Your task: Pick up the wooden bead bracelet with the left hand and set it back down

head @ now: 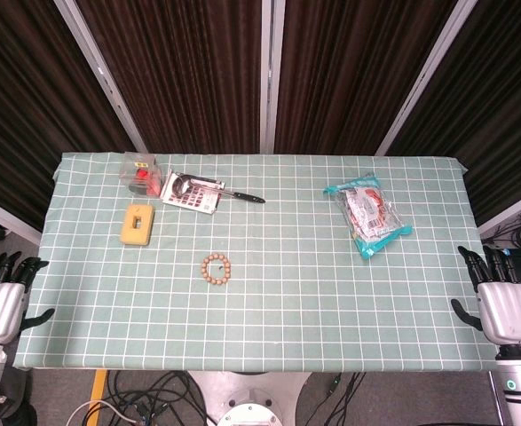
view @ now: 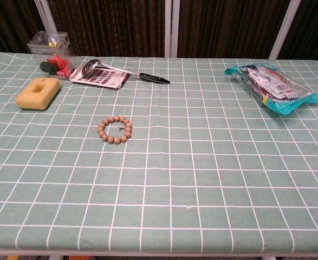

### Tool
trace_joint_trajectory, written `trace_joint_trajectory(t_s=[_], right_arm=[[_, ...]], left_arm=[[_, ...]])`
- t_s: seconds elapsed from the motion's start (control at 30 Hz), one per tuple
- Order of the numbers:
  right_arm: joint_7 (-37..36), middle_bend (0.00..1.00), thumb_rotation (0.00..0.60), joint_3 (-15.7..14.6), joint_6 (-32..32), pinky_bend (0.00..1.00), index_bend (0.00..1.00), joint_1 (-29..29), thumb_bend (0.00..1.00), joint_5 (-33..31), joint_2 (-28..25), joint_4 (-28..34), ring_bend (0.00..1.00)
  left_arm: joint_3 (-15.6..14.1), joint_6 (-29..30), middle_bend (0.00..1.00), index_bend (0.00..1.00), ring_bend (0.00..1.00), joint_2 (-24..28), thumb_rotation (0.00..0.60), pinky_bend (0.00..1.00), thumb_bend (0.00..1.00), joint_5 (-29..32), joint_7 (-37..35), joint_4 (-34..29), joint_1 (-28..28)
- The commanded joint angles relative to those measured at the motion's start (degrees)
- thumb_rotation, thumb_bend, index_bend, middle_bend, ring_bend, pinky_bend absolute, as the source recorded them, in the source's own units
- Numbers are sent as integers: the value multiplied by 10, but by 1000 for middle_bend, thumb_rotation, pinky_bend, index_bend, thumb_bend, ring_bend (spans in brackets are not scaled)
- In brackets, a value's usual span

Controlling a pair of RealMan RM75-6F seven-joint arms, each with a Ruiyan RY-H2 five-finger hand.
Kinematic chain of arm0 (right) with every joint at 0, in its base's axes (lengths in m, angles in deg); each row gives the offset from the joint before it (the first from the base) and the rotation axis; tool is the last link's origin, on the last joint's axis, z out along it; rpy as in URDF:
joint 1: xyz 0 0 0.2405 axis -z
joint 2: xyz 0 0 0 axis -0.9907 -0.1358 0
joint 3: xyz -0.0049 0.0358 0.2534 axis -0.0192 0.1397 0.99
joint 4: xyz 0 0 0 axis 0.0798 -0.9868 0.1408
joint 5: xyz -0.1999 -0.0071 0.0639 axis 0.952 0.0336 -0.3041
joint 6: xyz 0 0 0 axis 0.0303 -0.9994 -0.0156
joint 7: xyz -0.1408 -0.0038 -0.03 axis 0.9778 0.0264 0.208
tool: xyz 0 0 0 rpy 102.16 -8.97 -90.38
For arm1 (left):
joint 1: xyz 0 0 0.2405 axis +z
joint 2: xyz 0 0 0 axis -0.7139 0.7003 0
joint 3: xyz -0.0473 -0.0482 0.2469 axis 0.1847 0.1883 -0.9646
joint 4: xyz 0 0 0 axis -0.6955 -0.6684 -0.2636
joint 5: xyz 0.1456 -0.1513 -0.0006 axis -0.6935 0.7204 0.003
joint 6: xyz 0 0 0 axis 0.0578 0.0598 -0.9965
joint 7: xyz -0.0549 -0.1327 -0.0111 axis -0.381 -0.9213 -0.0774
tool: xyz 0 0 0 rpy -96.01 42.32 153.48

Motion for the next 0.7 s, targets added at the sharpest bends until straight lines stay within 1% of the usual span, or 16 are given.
trace_joint_trajectory(t_s=[0.03, 0.27, 0.37, 0.47, 0.63, 0.7], right_arm=[[1, 157, 600, 1, -1, 15, 73, -2, 153, 1, -1, 1, 0], [-1, 157, 600, 1, -7, 15, 73, 0, 153, 5, -3, 3, 0], [-3, 157, 600, 2, -16, 15, 73, 3, 153, 8, -6, 4, 0], [-4, 157, 600, 6, -24, 15, 73, 5, 153, 8, -9, 4, 0], [0, 157, 600, 11, -34, 15, 73, 4, 153, 11, -15, 7, 0], [-1, 157, 600, 12, -38, 15, 73, 6, 153, 12, -19, 10, 0]], left_arm=[[1, 4, 186, 227, 61, -3, 600, 60, 0, -1, 1, 3, 1], [-2, 14, 186, 227, 61, -6, 600, 60, 0, -8, -2, 6, 5], [-4, 12, 186, 227, 61, -4, 600, 60, 0, -22, -1, 7, 0], [-2, -7, 190, 230, 61, 2, 600, 60, 0, -53, -1, 10, -28], [9, -64, 225, 264, 62, 5, 600, 67, 0, -129, -23, 22, -111], [11, -94, 261, 292, 81, 1, 600, 73, 14, -165, -28, 27, -152]])
